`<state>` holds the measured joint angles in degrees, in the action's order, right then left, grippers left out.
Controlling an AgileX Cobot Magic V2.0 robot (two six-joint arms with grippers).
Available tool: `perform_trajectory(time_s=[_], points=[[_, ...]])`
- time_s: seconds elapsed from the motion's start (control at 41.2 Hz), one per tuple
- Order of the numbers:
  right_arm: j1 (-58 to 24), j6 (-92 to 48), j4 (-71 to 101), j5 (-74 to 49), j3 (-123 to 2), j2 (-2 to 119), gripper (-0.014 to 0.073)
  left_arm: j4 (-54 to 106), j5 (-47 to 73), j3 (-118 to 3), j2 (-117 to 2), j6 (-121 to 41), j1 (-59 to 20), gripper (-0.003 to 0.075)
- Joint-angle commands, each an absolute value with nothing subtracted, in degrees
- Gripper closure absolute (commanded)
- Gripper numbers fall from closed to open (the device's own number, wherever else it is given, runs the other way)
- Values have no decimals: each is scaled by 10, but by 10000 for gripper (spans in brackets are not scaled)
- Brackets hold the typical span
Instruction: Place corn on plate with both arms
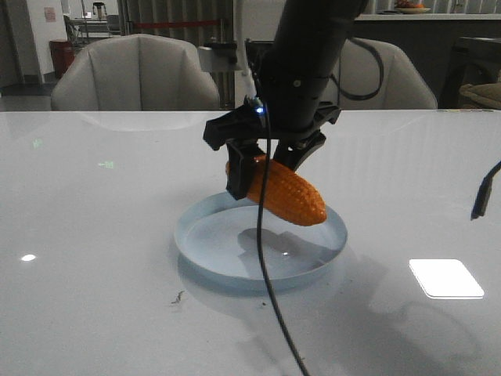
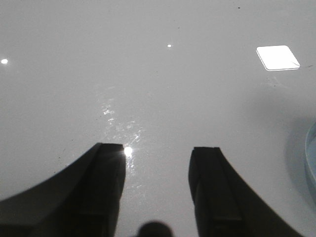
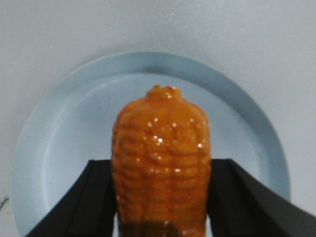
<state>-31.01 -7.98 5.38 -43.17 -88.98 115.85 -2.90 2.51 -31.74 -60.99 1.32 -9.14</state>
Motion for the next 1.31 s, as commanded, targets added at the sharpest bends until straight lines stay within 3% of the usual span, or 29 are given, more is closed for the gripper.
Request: perform_trajectory(time_s=[0.0,0.316,0.753,1.045,1.288], points=[[-311,-85,55,-405,-909,1139,298,-29,-16,-338,-604,14,-94,342],[-311,-85,56,-397,-909,1156,11,-29,-13,-338,-604,14,-94,342],[-282,-84,48,-461,-1019,1091,12,-29,-13,-338,-604,14,-94,341],[-147,-45,48,-527,-1009,945,12,-29,-12,-338,-604,14,-94,341],[-3,-46,48,-492,-880,805,12,-29,-10,-338,-604,14,-92,341]])
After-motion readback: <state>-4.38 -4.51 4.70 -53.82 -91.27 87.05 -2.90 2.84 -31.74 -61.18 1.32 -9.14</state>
